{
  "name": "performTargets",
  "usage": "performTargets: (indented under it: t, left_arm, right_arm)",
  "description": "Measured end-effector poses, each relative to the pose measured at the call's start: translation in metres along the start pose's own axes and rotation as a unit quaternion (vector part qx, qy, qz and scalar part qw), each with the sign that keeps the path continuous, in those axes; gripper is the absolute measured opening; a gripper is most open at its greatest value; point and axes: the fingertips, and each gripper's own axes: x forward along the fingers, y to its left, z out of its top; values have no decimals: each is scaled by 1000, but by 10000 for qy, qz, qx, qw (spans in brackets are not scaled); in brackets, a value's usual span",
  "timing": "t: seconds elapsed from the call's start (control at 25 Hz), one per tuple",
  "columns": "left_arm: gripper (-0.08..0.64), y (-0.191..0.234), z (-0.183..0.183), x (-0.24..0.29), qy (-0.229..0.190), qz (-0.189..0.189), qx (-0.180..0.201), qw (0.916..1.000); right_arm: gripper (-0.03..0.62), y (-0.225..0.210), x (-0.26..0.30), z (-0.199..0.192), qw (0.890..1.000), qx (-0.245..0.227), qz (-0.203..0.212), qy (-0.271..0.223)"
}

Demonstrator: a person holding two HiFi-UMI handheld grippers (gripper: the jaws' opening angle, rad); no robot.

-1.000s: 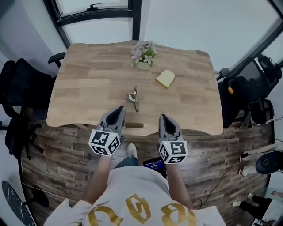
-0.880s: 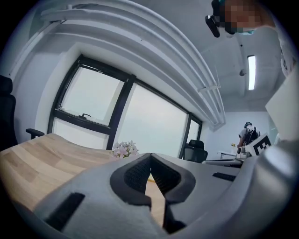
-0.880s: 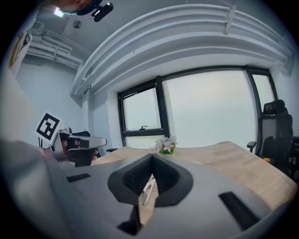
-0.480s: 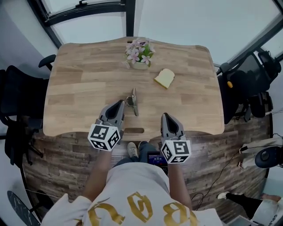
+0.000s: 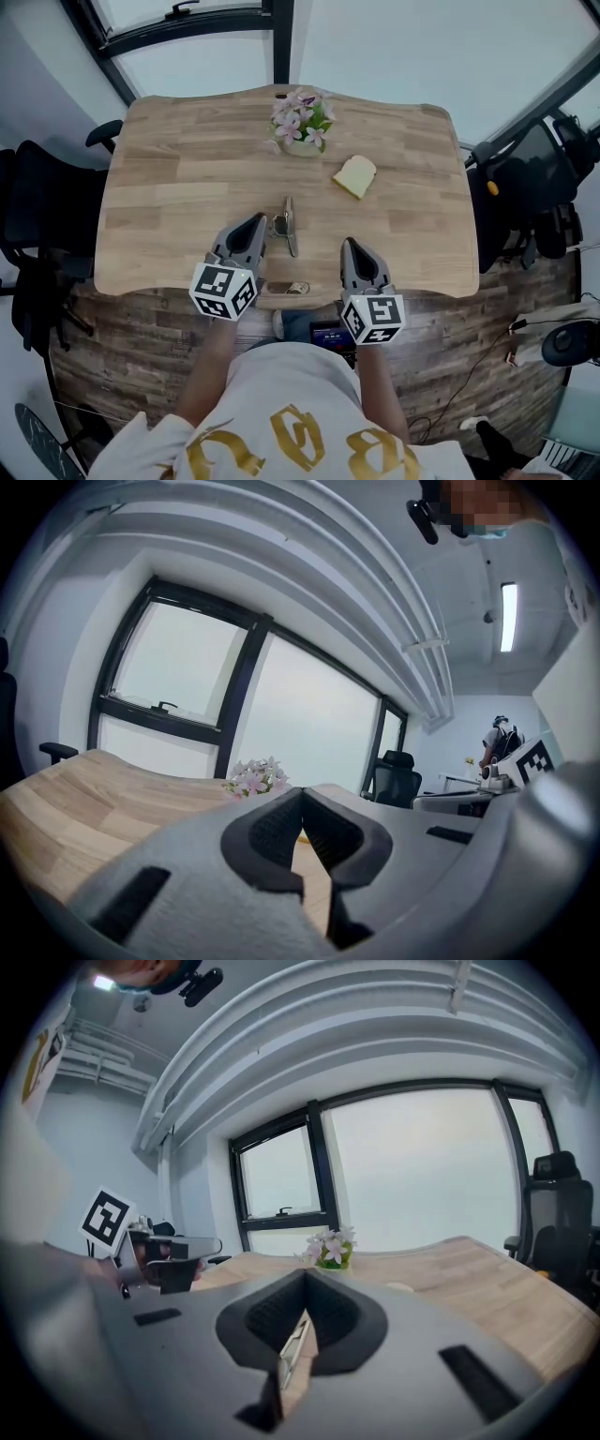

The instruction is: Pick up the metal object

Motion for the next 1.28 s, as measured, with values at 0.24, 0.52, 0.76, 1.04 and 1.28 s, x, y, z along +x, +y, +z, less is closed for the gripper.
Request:
performTargets:
  t: [0.24,0.52,0.76,1.04,1.28]
  left_arm:
    - [18,10,-11,5,144,127,-51,9998]
    - [18,20,-36,16,388,209,-212,9988]
    - [18,30,-58,29,611,321,-334,9971]
    - [18,40,-90,43,979,452,-386,9934]
    - [18,49,-113,49,1229,513,-453,9901]
  right_arm:
    - [11,-2,13,-8,9999,32,64,147]
    - [11,-6,32,-26,9990,98,192,400]
    - [11,-15,50,-46,9972,171,261,675]
    - [11,-17,70,-73,9933,199,474,1032]
    - [11,-13,78,-91,9893,296,629,1281]
